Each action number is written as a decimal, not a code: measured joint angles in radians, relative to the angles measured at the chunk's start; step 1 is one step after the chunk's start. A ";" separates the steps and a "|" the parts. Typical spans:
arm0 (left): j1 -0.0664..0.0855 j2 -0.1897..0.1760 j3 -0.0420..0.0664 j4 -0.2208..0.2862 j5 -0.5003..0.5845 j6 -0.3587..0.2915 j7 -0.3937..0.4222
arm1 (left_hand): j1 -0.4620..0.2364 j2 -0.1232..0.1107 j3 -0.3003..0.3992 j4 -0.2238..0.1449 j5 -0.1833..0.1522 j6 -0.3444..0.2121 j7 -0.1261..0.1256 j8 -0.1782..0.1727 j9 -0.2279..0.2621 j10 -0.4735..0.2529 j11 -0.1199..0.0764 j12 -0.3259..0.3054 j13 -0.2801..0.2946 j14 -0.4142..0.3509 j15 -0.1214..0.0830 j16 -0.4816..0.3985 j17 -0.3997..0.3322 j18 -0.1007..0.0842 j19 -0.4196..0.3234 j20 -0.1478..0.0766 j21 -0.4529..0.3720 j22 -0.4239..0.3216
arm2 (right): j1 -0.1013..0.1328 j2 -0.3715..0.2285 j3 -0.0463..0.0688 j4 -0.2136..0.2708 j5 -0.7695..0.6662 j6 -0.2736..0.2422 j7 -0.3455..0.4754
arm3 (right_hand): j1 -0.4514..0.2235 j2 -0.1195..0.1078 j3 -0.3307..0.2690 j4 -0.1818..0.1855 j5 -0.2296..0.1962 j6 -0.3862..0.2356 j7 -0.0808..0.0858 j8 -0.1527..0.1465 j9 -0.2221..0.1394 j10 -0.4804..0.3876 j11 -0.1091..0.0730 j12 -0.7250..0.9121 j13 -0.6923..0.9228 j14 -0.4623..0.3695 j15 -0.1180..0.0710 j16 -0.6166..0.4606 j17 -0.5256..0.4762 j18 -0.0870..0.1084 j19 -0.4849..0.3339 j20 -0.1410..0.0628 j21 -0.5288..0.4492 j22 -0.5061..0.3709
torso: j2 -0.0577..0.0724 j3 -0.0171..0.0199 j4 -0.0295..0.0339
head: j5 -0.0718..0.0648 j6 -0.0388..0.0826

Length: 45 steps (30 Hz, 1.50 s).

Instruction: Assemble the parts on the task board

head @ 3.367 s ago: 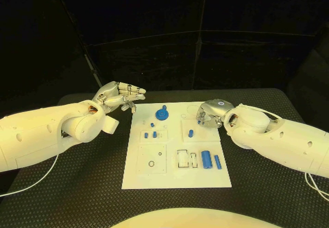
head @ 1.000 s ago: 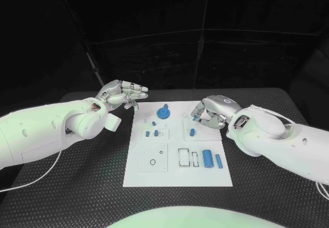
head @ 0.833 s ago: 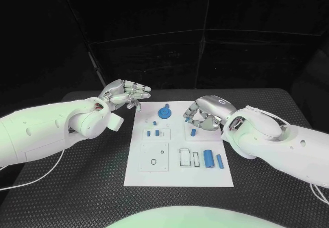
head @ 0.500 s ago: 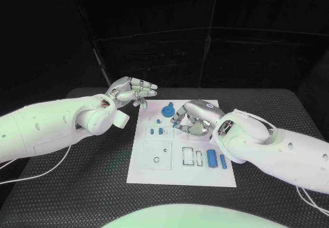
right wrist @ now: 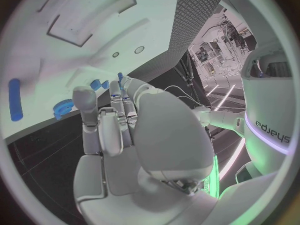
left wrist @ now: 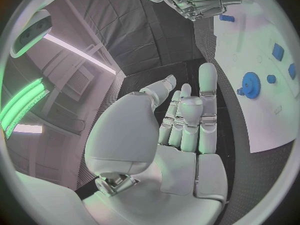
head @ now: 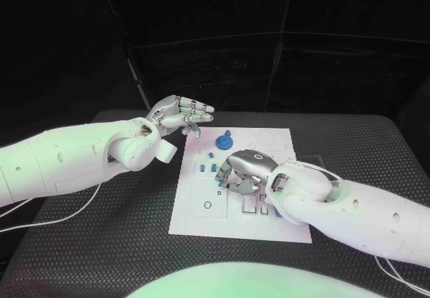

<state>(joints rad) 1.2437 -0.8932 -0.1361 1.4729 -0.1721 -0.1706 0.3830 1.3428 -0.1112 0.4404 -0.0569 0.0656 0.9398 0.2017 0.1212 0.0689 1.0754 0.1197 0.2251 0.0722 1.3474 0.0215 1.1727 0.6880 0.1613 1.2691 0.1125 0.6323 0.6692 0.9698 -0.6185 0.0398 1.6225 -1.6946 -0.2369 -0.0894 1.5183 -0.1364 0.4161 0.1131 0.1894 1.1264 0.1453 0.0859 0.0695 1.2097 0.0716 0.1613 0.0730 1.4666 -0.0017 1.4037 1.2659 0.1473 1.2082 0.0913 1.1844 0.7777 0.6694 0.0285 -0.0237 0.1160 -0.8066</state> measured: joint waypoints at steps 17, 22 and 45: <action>0.002 0.009 0.000 0.001 0.000 0.000 0.001 | 0.000 0.000 -0.003 -0.003 0.000 0.000 0.000 0.007 0.001 -0.004 0.004 0.004 0.000 -0.004 0.004 0.000 0.000 0.000 0.000 0.000 0.000 -0.001 | -0.020 0.042 -0.001 -0.051 -0.048 0.045 -0.009 | 0.000 0.000 0.000 0.000 0.000 0.000 0.000 0.000 0.000 0.000 0.000 0.000 0.000 0.000 0.000 0.000 -0.003 0.000 0.000 0.000 0.000 -0.005 | 0.000 0.0005 -0.0008 | 0.012 -0.011; 0.002 0.011 0.000 0.001 0.000 0.000 0.001 | 0.000 0.000 -0.003 -0.003 0.000 0.000 0.000 0.007 0.001 -0.004 0.004 0.004 0.000 -0.004 0.004 0.000 0.000 0.000 0.000 0.000 0.000 -0.001 | -0.025 0.046 -0.002 -0.059 -0.060 0.055 -0.013 | 0.000 0.000 0.000 0.000 0.000 0.000 0.000 0.000 0.000 0.000 0.000 0.000 0.000 0.000 0.000 0.000 -0.003 0.000 0.000 0.000 0.000 -0.005 | 0.000 0.0007 -0.0014 | 0.013 -0.014; 0.003 0.013 0.000 0.001 0.000 0.005 0.001 | -0.004 0.004 -0.006 0.000 0.000 0.000 0.000 0.007 0.001 -0.004 0.004 0.004 0.001 -0.003 0.003 0.000 -0.001 0.000 -0.003 0.003 -0.004 -0.001 | -0.032 0.062 -0.001 -0.072 -0.091 0.080 -0.021 | -0.008 0.000 0.000 0.000 0.000 -0.001 0.000 -0.002 0.000 0.000 0.000 0.000 0.000 0.000 0.000 0.000 -0.006 0.000 0.000 0.000 -0.003 -0.011 | -0.001 0.0008 -0.0014 | 0.017 -0.022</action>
<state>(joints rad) 1.2467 -0.8800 -0.1359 1.4735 -0.1720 -0.1659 0.3844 1.3389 -0.1074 0.4348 -0.0567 0.0656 0.9399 0.2018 0.1280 0.0696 1.0719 0.1233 0.2293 0.0731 1.3439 0.0250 1.1728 0.6866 0.1613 1.2657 0.1159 0.6285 0.6687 0.9380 -0.5570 0.0390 1.5509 -1.7860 -0.1565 -0.1108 1.5102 -0.1368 0.4160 0.1130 0.1894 1.1258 0.1450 0.0837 0.0695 1.2095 0.0715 0.1614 0.0731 1.4667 -0.0017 1.4036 1.2600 0.1475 1.2077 0.0918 1.1817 0.7671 0.6685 0.0292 -0.0251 0.1327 -0.8287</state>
